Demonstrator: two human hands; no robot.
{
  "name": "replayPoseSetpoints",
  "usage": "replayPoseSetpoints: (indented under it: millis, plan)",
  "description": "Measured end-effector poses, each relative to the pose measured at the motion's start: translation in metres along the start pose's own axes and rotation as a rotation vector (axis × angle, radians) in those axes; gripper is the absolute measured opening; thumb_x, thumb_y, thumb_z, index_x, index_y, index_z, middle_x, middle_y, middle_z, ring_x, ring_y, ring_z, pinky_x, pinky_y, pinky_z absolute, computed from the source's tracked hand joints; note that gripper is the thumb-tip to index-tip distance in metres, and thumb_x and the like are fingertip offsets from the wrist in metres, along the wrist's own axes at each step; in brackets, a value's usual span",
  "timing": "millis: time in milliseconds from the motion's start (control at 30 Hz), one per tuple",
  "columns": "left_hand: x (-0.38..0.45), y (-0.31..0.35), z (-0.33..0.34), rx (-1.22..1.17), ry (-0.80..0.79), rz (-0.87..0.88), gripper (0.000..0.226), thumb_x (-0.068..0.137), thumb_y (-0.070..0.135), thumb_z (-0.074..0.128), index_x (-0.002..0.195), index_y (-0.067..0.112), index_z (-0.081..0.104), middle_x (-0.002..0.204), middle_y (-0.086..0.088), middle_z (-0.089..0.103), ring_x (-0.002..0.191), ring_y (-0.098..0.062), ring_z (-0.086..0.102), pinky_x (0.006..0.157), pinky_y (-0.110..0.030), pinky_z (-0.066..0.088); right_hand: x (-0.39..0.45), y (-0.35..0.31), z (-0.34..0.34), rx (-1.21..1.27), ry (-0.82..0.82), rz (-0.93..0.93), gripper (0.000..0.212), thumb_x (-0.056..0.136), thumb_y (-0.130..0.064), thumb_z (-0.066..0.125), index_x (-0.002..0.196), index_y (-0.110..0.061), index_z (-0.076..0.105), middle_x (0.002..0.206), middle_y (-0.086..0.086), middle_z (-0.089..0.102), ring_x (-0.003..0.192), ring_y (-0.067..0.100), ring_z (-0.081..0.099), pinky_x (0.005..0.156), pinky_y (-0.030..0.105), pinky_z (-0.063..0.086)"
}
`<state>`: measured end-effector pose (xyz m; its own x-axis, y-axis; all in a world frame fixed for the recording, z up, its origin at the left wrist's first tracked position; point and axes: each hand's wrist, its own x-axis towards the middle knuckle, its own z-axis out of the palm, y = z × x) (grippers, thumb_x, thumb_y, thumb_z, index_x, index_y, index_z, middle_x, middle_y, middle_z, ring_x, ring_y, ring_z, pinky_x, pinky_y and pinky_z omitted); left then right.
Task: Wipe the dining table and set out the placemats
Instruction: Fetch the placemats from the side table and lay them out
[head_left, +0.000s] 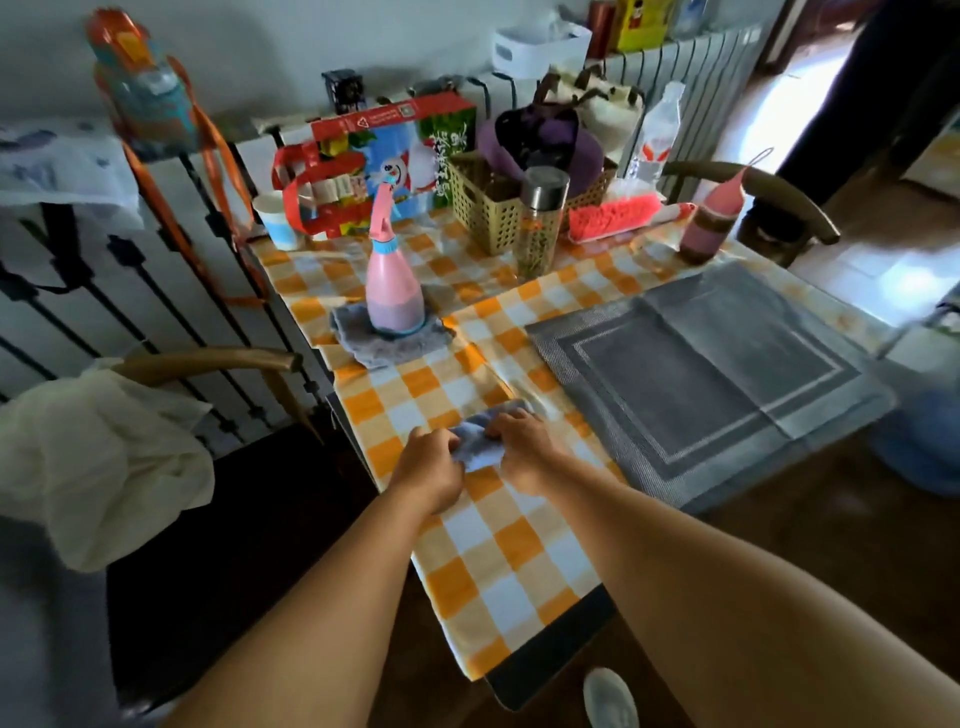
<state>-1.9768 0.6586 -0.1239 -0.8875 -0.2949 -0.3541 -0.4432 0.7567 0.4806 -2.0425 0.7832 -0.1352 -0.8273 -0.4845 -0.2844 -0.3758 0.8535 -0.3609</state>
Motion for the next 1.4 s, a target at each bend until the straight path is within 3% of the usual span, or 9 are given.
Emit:
replayPoseSetpoints:
  millis: [100,200,333,500,767,900,1133,1267,1400]
  plan:
    - [0.007,0.000,0.002,-0.040,0.078,-0.142,0.031,0.086,0.016,0.048,0.115,0.019,0.059,0.130,-0.013,0.043,0.118,-0.032,0.045,0.096,-0.036,0.040,0.003,0.005,0.005,0.077,0.036,-0.032,0.046,0.079,-0.011,0.060,0.122,-0.028,0.057,0.138,-0.004,0.043,0.130,0.017,0.037,0.100,0.026,0.036]
    - [0.015,0.028,0.002,-0.047,0.288,-0.293,0.028,0.086,0.015,0.048,0.111,0.023,0.057,0.130,-0.010,0.035,0.120,-0.031,0.034,0.098,-0.038,0.034,0.014,0.015,-0.004,0.161,0.007,-0.034,0.044,0.076,-0.013,0.060,0.115,-0.031,0.059,0.128,-0.003,0.051,0.118,0.021,0.048,0.086,0.027,0.039]
    - [0.027,0.079,0.012,-0.229,0.439,-0.266,0.029,0.085,0.011,0.050,0.113,0.017,0.052,0.131,-0.014,0.037,0.122,-0.033,0.035,0.102,-0.039,0.031,0.025,0.038,-0.028,0.322,0.158,-0.064,0.035,0.081,-0.021,0.057,0.116,-0.026,0.056,0.125,-0.001,0.049,0.111,0.024,0.051,0.075,0.025,0.035]
    - [0.053,0.163,0.044,-0.442,0.369,-0.352,0.040,0.087,0.015,0.052,0.126,0.008,0.045,0.130,-0.020,0.050,0.120,-0.036,0.047,0.101,-0.040,0.038,0.039,0.116,-0.082,0.332,0.235,-0.129,0.050,0.088,-0.020,0.050,0.137,-0.025,0.038,0.143,-0.004,0.033,0.124,0.023,0.042,0.089,0.033,0.040]
    - [0.097,0.232,0.093,-0.320,0.233,-0.700,0.067,0.091,0.026,0.052,0.145,0.003,0.019,0.152,-0.023,0.018,0.139,-0.037,0.019,0.116,-0.042,0.016,0.064,0.256,-0.140,0.353,0.178,0.024,0.056,0.093,-0.027,0.050,0.144,-0.031,0.028,0.150,-0.008,0.029,0.130,0.022,0.039,0.094,0.037,0.040]
    - [0.107,0.234,0.106,-0.234,0.254,-0.778,0.063,0.088,0.028,0.053,0.139,0.000,0.031,0.145,-0.025,0.028,0.133,-0.039,0.026,0.111,-0.042,0.026,0.071,0.318,-0.160,0.320,0.166,0.181,0.057,0.092,-0.024,0.048,0.145,-0.029,0.026,0.151,-0.005,0.028,0.133,0.023,0.033,0.097,0.039,0.041]
    - [0.128,0.225,0.109,-0.340,0.312,-0.833,0.054,0.063,0.028,0.076,0.106,-0.002,0.062,0.114,-0.024,0.062,0.103,-0.040,0.060,0.090,-0.046,0.051,0.080,0.414,-0.189,0.161,0.151,0.440,0.057,0.093,-0.023,0.049,0.146,-0.026,0.028,0.152,0.000,0.026,0.139,0.028,0.020,0.111,0.046,0.020]
    - [0.150,0.217,0.120,-0.429,0.295,-0.873,0.059,0.064,0.017,0.071,0.115,-0.007,0.052,0.118,-0.023,0.056,0.107,-0.039,0.055,0.093,-0.047,0.049,0.088,0.440,-0.199,0.154,0.125,0.517,0.056,0.088,-0.022,0.053,0.141,-0.026,0.033,0.151,0.002,0.022,0.136,0.032,0.021,0.112,0.049,0.018]
    - [0.147,0.240,0.115,-0.366,0.370,-0.844,0.061,0.073,0.014,0.067,0.125,-0.005,0.043,0.127,-0.024,0.052,0.113,-0.039,0.053,0.095,-0.046,0.048,0.092,0.448,-0.204,0.199,0.116,0.588,0.068,0.084,-0.036,0.061,0.143,-0.026,0.028,0.155,0.007,0.015,0.141,0.034,0.012,0.113,0.054,0.015]
